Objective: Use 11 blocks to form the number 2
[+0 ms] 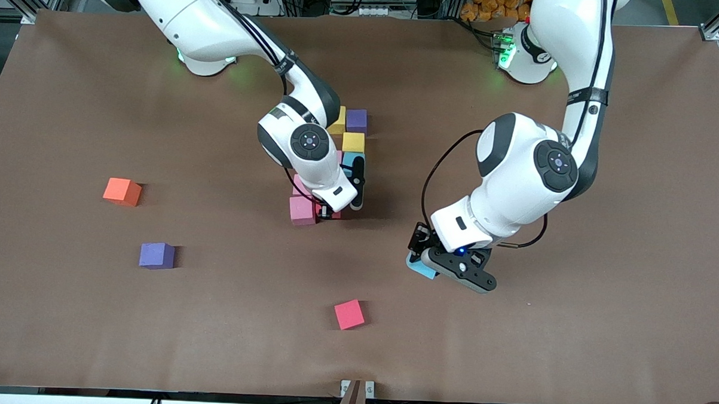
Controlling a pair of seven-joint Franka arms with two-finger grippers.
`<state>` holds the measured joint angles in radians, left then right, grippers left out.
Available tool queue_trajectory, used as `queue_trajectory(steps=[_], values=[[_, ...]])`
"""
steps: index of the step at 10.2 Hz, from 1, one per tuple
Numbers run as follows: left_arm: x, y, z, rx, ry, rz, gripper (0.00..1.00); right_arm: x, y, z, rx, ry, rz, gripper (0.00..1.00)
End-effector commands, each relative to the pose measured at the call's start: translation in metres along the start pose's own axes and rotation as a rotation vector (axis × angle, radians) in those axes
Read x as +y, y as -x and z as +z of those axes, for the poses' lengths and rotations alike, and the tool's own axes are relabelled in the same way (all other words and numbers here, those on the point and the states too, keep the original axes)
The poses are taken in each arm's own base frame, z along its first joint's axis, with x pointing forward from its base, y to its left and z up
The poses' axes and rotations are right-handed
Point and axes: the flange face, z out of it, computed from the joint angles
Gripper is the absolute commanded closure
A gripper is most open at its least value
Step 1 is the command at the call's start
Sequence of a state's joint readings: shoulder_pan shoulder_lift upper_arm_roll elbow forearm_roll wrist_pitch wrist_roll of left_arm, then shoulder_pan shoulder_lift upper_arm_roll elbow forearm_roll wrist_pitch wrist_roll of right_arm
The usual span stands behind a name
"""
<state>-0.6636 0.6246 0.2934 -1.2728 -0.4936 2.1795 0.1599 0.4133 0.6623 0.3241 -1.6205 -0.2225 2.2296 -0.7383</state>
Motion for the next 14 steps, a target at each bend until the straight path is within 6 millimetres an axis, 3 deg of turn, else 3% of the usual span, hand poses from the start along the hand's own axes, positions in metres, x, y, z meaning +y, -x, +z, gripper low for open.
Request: queue_trajectory(steps=[1,14], values=[[0.002,0.003,0.002,-0.014,-0.006,0.011,0.45,0.0,0.003,0.003,-0.01,0.009,-0.02,1.0],[0.002,0.004,0.006,-0.014,-0.006,0.012,0.44,0.011,0.012,0.02,-0.004,0.033,-0.013,1.0]])
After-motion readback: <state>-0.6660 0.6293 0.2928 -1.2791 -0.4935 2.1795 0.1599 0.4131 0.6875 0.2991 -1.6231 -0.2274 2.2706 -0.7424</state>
